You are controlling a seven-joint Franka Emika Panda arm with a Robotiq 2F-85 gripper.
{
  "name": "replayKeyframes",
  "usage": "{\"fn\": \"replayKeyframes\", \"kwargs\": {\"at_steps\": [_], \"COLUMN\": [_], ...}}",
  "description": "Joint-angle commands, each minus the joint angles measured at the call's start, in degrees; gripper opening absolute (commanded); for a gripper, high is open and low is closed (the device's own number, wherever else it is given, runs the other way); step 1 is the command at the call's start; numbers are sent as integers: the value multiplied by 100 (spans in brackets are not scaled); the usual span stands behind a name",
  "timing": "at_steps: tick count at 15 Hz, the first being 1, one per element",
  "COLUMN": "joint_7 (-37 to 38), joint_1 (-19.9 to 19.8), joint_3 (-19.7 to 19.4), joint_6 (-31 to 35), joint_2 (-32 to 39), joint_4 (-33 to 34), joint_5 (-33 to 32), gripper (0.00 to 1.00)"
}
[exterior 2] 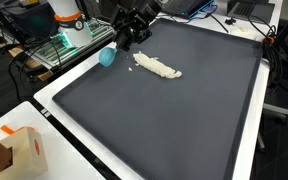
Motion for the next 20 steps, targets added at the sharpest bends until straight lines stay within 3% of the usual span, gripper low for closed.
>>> {"fn": "replayKeyframes", "kwargs": {"at_steps": [1, 20], "joint_7": [42, -904], "joint_1": [205, 680], "joint_3": [-79, 17], "joint_6": [-14, 300], "joint_2": [217, 841], "joint_4": [124, 608], "joint_5": [-448, -728], "gripper": [25, 25]}}
